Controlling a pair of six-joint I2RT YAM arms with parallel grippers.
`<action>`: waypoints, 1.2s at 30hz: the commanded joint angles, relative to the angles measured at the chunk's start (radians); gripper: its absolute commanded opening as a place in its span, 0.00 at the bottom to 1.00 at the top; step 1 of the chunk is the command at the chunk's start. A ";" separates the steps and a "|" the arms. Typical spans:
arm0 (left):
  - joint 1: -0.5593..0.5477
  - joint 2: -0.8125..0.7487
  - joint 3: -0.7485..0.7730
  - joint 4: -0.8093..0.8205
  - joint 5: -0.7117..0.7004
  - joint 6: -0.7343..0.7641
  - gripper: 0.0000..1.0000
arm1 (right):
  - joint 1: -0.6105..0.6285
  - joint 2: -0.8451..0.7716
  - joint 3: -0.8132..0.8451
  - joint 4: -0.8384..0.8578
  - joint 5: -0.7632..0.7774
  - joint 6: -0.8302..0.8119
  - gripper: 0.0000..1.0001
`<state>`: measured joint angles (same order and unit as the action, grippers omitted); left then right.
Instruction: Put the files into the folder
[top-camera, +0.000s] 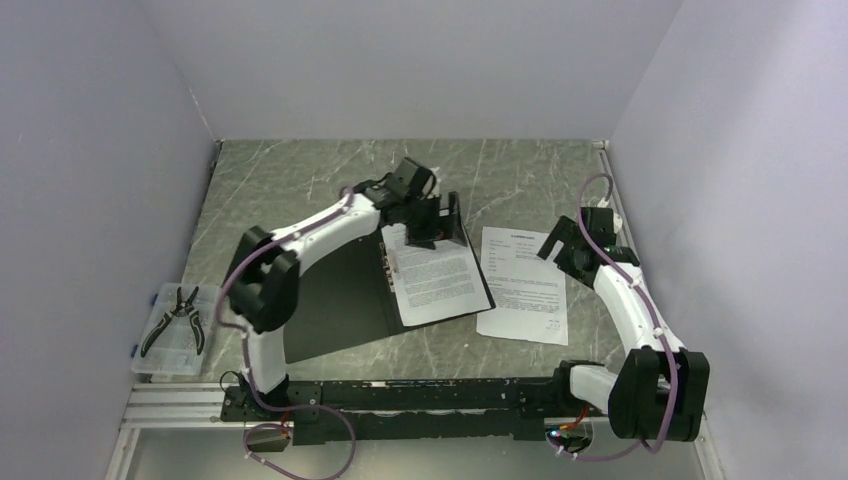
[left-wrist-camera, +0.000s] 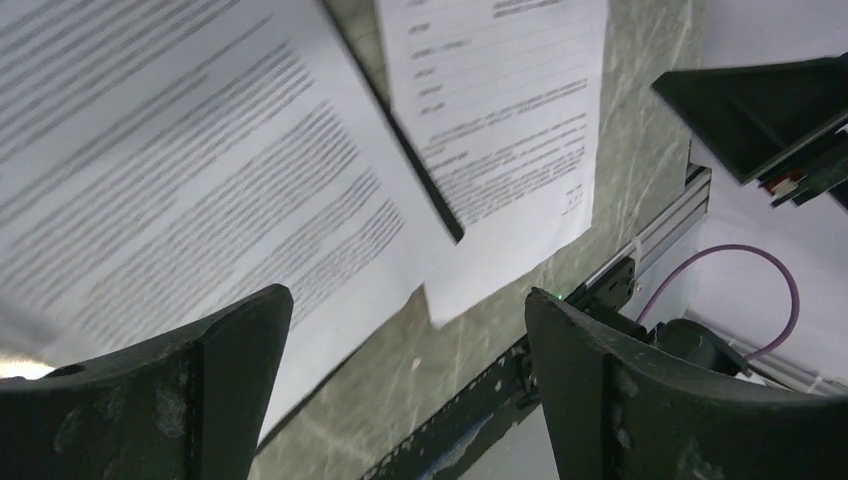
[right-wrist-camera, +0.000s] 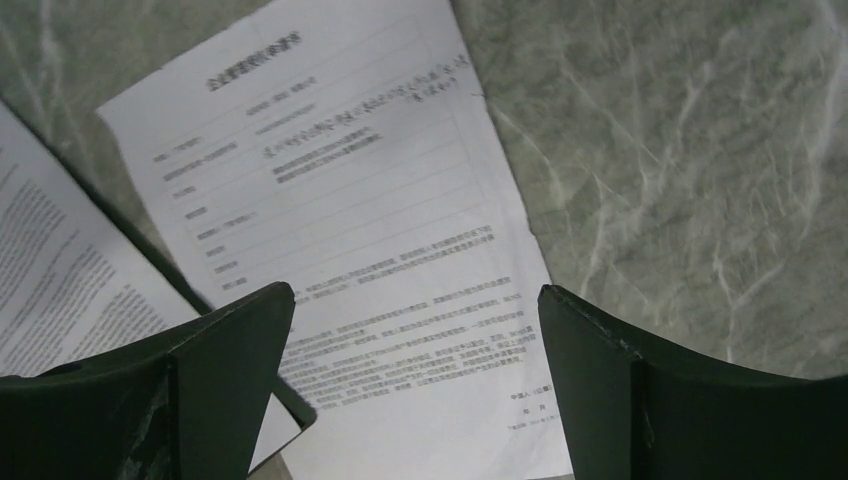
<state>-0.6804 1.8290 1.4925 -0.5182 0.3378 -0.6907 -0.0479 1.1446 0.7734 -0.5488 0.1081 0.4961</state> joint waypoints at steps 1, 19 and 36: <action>-0.045 0.173 0.217 0.003 0.083 0.051 0.93 | -0.051 -0.004 -0.043 0.064 -0.009 0.040 0.98; -0.100 0.731 0.849 -0.126 0.210 0.115 0.92 | -0.190 0.074 -0.152 0.196 -0.180 0.065 0.97; -0.099 0.822 0.822 -0.138 0.196 0.146 0.90 | -0.230 0.121 -0.255 0.291 -0.323 0.088 0.92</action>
<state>-0.7746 2.5996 2.3230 -0.6319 0.5488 -0.5831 -0.2638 1.2407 0.5537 -0.3260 -0.1410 0.5625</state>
